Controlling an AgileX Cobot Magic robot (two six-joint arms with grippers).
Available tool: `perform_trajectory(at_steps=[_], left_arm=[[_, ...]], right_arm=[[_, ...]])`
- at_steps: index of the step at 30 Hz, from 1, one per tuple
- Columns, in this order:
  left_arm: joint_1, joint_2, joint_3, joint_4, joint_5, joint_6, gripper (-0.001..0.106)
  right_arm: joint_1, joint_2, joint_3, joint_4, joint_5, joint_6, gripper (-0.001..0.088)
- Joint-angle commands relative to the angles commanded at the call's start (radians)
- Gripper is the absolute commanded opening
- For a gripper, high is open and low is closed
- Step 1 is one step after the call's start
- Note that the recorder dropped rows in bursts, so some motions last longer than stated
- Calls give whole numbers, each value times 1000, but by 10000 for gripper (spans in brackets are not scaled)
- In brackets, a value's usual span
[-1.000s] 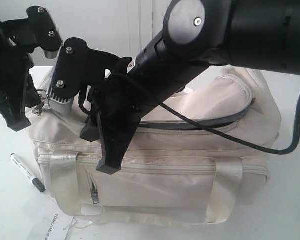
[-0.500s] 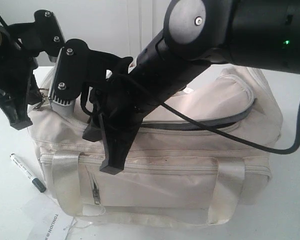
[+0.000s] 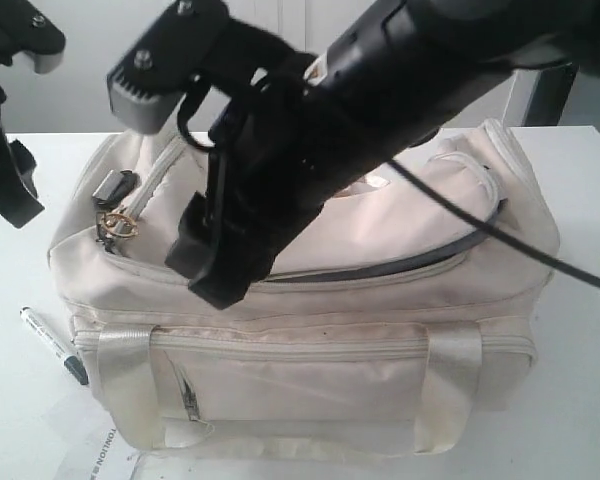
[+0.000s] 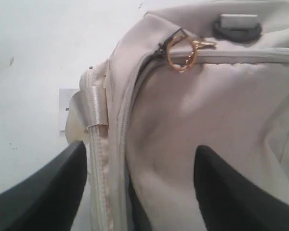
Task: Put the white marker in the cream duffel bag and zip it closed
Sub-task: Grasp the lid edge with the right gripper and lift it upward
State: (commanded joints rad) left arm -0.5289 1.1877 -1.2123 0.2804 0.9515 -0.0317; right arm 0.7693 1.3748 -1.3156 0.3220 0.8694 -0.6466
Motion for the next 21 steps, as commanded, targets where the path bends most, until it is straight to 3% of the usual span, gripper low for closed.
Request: perform_trajectory(at_steps=[9,12,17,21], left_arm=[[0,-66,221,-265,-203,-33,598],[-2,-72,281,-336,-272,60,598],[-2,-82,339,-338,-339,274,598],[-2,-82,389,-338,-403,308,598]], right_arm=[[-34,-5,0,-237,226,-86,579],[-34,17,2,-255,261,-92,579],[-34,44,2,-295,219,-134,566],[-34,81,2,-337,221,-135,515]])
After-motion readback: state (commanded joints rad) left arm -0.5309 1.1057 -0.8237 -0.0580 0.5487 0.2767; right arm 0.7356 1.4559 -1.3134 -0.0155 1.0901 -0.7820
